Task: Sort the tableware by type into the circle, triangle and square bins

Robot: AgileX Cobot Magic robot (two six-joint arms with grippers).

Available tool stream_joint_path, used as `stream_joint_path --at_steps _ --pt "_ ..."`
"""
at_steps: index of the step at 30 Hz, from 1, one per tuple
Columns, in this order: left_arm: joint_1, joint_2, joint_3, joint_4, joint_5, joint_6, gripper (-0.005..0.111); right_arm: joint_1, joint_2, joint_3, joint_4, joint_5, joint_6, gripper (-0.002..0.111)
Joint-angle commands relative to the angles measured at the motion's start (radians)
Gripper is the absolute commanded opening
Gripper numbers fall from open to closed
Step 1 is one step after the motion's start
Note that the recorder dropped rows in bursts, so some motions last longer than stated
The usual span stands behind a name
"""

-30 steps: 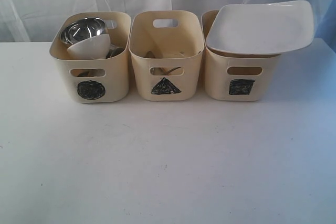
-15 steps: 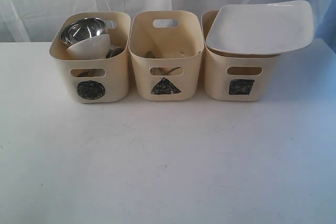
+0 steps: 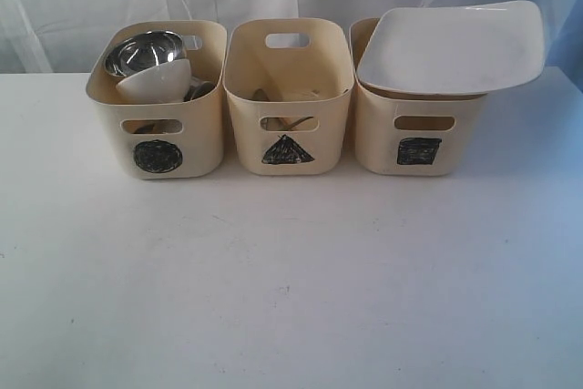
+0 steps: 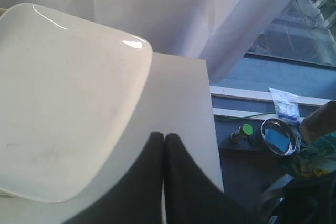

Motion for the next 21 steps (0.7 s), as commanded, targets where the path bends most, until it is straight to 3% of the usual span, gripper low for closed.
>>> stream_joint_path --at_steps 1,8,17,21 --pt "-0.004 -0.005 0.004 -0.001 -0.004 -0.002 0.0 -0.006 0.06 0.005 -0.018 0.02 0.012 0.0" --pt "-0.004 -0.005 0.004 -0.001 -0.004 -0.002 0.0 -0.029 0.111 0.005 -0.212 0.03 0.086 0.0" --pt "-0.004 -0.005 0.004 -0.001 -0.004 -0.002 0.0 -0.087 0.104 0.012 -0.174 0.125 0.206 0.0" --pt "-0.004 -0.005 0.004 -0.001 -0.004 -0.002 0.0 -0.087 0.004 0.108 -0.083 0.047 0.175 0.0"
